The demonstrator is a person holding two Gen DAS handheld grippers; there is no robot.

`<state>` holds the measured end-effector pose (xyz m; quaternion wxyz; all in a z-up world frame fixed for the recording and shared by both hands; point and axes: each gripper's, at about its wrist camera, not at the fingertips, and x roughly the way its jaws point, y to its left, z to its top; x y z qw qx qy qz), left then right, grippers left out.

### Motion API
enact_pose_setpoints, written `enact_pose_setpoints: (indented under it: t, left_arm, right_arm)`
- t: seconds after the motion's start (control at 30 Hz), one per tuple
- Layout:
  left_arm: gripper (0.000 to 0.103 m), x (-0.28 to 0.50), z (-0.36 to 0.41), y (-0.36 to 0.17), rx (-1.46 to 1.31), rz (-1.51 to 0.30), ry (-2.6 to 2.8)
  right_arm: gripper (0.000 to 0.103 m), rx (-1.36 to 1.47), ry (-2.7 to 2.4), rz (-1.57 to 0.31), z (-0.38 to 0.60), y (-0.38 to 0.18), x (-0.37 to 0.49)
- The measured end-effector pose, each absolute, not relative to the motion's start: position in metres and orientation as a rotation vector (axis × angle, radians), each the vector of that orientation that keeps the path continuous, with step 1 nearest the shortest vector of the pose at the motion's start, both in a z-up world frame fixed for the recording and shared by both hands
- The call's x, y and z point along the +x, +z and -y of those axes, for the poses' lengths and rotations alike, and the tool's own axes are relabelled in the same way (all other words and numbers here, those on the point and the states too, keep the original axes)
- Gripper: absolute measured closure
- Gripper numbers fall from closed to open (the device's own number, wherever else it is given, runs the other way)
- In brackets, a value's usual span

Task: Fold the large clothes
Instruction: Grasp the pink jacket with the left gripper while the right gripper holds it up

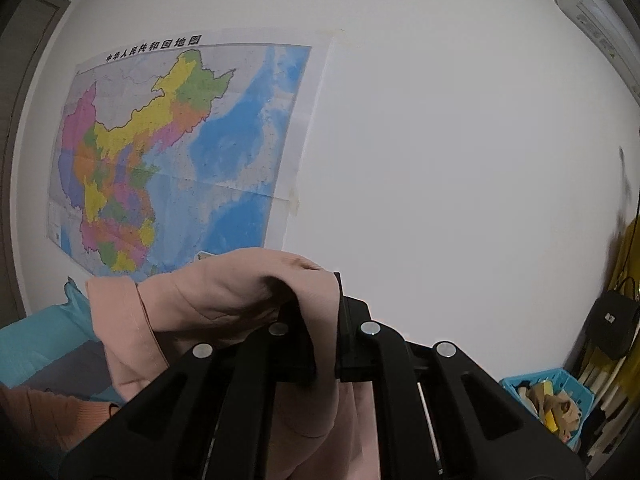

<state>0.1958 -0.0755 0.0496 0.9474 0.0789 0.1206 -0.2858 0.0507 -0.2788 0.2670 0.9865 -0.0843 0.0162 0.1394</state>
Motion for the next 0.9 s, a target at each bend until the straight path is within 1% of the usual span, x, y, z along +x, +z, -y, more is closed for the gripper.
enact_pose_setpoints:
  t: [0.03, 0.13, 0.23, 0.37, 0.43, 0.53, 0.63, 0.7, 0.73, 0.8, 0.83, 0.9]
  left_arm:
    - [0.099, 0.196, 0.071, 0.058, 0.148, -0.252, -0.579]
    - [0.1, 0.185, 0.053, 0.09, 0.104, -0.188, -0.549]
    - [0.1, 0.158, 0.023, 0.14, 0.052, -0.092, -0.545]
    - [0.099, 0.099, -0.022, 0.207, -0.001, 0.016, -0.57]
    - [0.099, 0.065, -0.048, 0.232, -0.023, 0.017, -0.571]
    - [0.099, 0.021, -0.072, 0.253, -0.019, 0.023, -0.532]
    - [0.099, -0.032, -0.114, 0.256, 0.001, 0.037, -0.457]
    - [0.1, -0.076, -0.129, 0.263, 0.021, 0.064, -0.394]
    - [0.1, -0.113, -0.131, 0.271, 0.025, 0.08, -0.36]
    - [0.1, -0.155, -0.144, 0.281, 0.041, 0.091, -0.311]
    - [0.1, -0.157, -0.144, 0.29, 0.056, 0.09, -0.287]
    - [0.1, -0.186, -0.156, 0.292, 0.097, 0.085, -0.214]
  right_arm:
    - [0.097, -0.167, 0.269, -0.026, 0.283, 0.271, 0.045]
    - [0.097, -0.153, 0.256, 0.014, 0.293, 0.291, 0.018]
    - [0.097, -0.152, 0.249, 0.082, 0.295, 0.319, -0.021]
    - [0.097, -0.116, 0.287, 0.172, 0.3, 0.357, -0.088]
    - [0.097, -0.102, 0.307, 0.184, 0.303, 0.364, -0.11]
    - [0.097, -0.08, 0.351, 0.189, 0.306, 0.362, -0.14]
    - [0.097, -0.029, 0.444, 0.193, 0.309, 0.353, -0.165]
    - [0.097, -0.013, 0.497, 0.194, 0.307, 0.348, -0.179]
    - [0.097, 0.002, 0.528, 0.193, 0.305, 0.345, -0.186]
    - [0.097, 0.042, 0.603, 0.168, 0.303, 0.34, -0.195]
    - [0.097, 0.063, 0.648, 0.156, 0.301, 0.336, -0.199]
    - [0.097, 0.067, 0.705, 0.143, 0.289, 0.329, -0.203]
